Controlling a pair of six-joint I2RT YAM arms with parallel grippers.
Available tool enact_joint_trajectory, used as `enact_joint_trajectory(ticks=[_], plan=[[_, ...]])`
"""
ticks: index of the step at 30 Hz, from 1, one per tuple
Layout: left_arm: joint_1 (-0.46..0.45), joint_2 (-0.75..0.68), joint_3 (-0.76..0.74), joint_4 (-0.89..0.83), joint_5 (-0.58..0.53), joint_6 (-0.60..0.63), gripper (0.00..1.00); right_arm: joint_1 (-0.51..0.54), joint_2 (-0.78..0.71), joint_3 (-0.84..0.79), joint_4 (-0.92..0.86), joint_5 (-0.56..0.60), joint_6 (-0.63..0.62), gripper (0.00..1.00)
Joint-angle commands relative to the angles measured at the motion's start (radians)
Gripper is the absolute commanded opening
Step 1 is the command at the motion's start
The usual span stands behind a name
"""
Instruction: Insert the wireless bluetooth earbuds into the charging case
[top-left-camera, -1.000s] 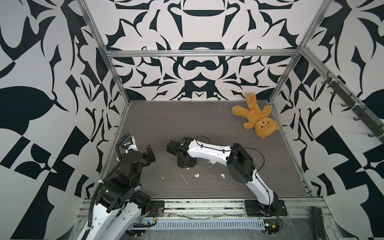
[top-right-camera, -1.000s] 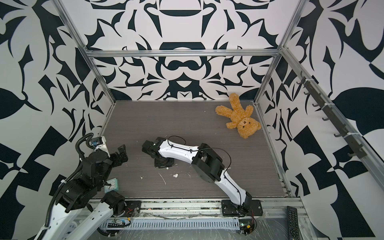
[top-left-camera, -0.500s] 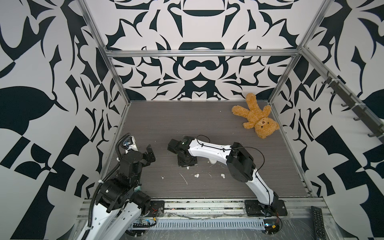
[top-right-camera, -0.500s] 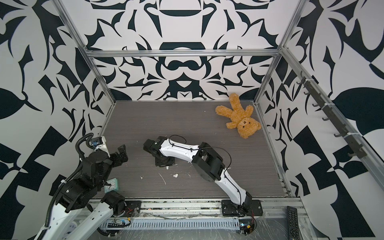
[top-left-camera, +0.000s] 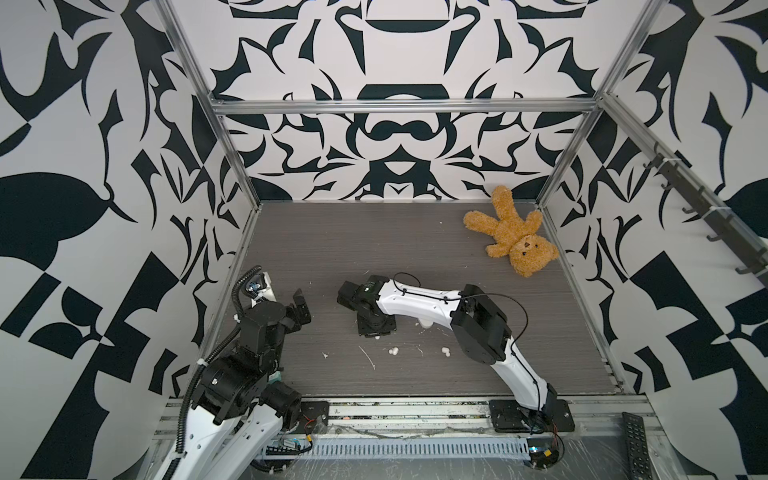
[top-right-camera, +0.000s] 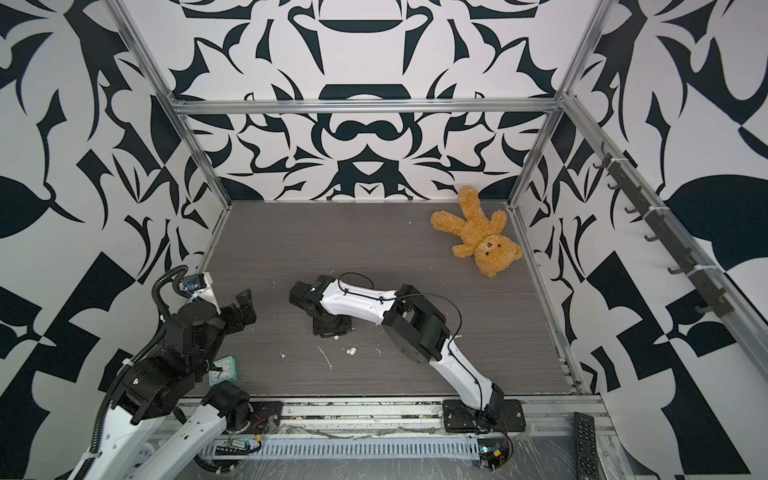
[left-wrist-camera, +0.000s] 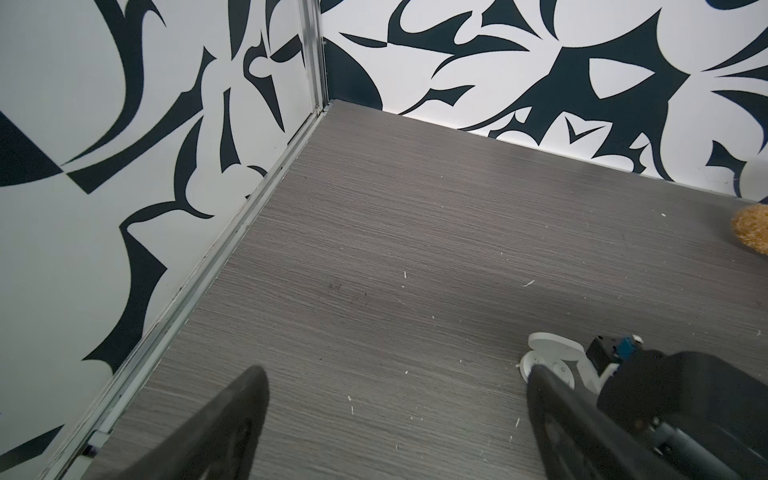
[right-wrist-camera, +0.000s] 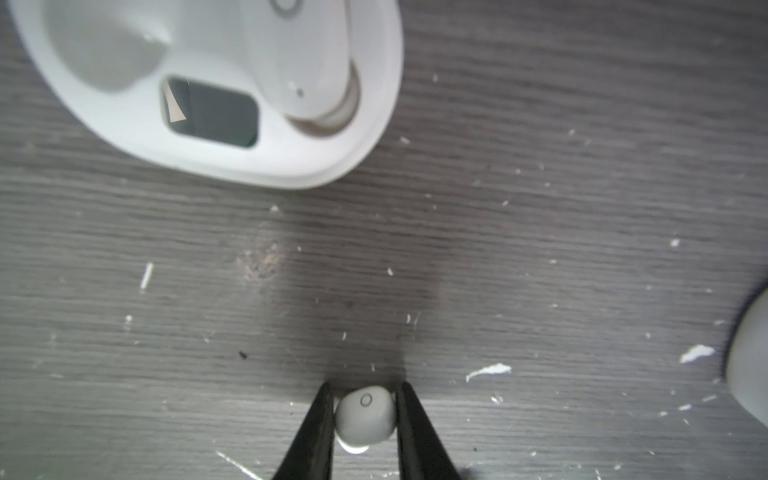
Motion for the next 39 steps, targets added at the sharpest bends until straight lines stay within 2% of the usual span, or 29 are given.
enact_joint_trajectory(ticks=[1, 10, 39], plan=[[0.003, 0.003, -0.01, 0.005, 0.003, -0.003, 0.99, -0.005, -0.004, -0.01, -0.005, 0.001, 0.001, 0.27], [0.003, 0.001, -0.01, 0.005, 0.002, -0.002, 0.99, -0.011, -0.005, -0.026, 0.018, -0.004, -0.003, 0.26], [0.004, 0.012, -0.011, 0.006, 0.008, -0.002, 0.99, -0.038, 0.0, -0.047, 0.042, -0.01, -0.023, 0.32]])
